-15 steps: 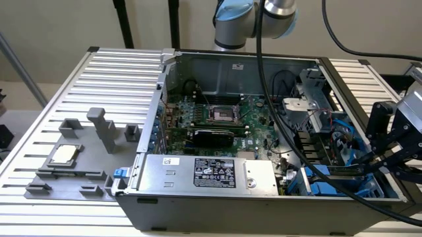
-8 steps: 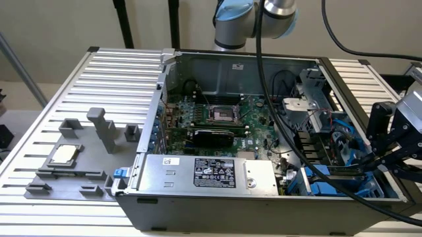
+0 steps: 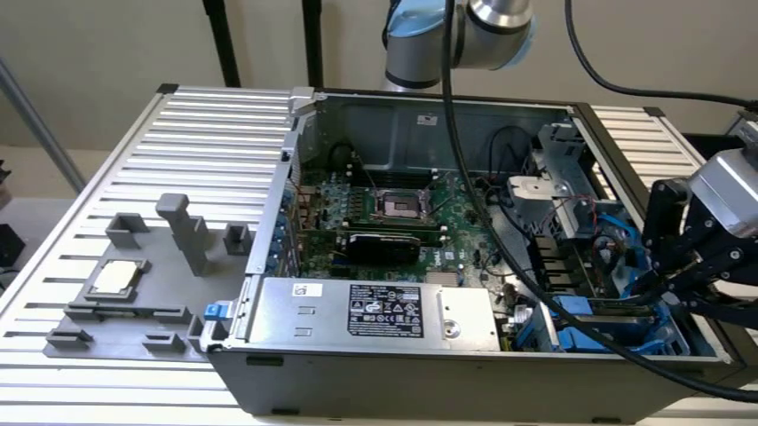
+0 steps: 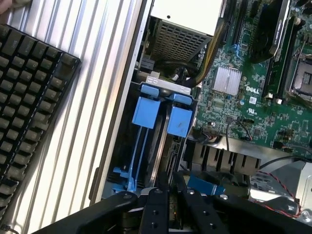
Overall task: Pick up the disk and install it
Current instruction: 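Insert the first disk wire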
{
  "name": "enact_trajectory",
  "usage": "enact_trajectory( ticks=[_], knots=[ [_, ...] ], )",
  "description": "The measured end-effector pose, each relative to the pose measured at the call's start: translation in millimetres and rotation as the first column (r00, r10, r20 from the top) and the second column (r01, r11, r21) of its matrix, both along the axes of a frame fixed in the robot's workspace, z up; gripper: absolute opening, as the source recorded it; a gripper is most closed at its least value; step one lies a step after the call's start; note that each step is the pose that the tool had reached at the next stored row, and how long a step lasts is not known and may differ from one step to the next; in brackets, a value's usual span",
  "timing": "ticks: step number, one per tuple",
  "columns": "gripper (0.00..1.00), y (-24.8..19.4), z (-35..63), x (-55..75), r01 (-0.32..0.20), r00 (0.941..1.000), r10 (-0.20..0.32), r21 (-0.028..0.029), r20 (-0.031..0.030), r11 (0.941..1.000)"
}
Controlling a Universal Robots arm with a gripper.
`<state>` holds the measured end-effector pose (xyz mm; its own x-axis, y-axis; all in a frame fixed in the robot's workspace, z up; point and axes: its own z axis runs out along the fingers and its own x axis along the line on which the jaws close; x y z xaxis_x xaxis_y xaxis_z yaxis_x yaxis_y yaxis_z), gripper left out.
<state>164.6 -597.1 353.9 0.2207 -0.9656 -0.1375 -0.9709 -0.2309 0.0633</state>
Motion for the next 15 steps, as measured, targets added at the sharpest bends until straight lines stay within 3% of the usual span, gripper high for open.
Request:
enact_trajectory(
  ticks=[5, 9, 15],
  knots=[
    [0.16, 1.0, -1.4, -5.9, 0.011, 0.9999, -0.011, -0.0061, -0.0036, 0.9999],
    [0.16, 1.0, -3.1, -6.0, 0.058, 0.9983, -0.058, -0.0085, -0.0079, 0.9983],
    [0.16, 1.0, -6.5, -6.0, 0.143, 0.9896, -0.143, -0.0103, -0.0136, 0.9896]
  ],
)
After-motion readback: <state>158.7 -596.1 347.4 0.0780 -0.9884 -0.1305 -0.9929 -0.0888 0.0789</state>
